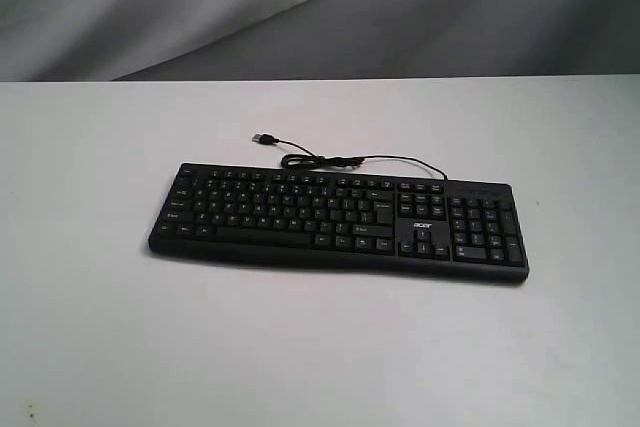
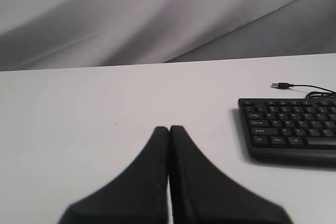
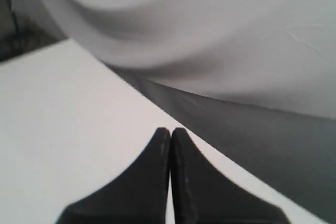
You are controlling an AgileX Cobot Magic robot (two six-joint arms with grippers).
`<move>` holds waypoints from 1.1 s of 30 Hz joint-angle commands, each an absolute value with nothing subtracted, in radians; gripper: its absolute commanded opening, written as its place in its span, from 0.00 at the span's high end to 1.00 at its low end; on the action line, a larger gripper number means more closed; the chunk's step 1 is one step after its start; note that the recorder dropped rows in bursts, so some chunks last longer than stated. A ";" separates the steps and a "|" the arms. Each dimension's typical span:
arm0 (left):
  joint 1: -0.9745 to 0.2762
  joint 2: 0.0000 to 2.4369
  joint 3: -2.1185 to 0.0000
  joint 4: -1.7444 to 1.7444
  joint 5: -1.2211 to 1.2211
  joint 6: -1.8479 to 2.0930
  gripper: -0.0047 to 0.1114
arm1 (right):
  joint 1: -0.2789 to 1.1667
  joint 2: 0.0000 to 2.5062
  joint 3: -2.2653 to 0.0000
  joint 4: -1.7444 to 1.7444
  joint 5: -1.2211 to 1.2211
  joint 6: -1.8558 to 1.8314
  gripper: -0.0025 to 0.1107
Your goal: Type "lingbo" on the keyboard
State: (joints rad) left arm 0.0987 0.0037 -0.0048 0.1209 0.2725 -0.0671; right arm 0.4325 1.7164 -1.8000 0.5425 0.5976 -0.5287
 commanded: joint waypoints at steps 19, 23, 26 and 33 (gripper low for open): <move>0.100 0.000 0.000 0.117 0.266 -0.069 0.96 | 0.360 1.714 -1.494 0.152 0.625 -0.038 0.98; 0.100 0.000 0.000 0.117 0.266 -0.069 0.96 | 0.360 1.716 -1.396 0.141 0.483 -0.038 0.98; 0.100 0.000 0.000 0.117 0.266 -0.069 0.96 | 0.360 1.724 -1.343 0.141 0.444 -0.038 0.98; 0.100 0.000 0.000 0.117 0.266 -0.069 0.96 | 0.360 1.618 -1.178 0.129 0.301 -0.036 0.98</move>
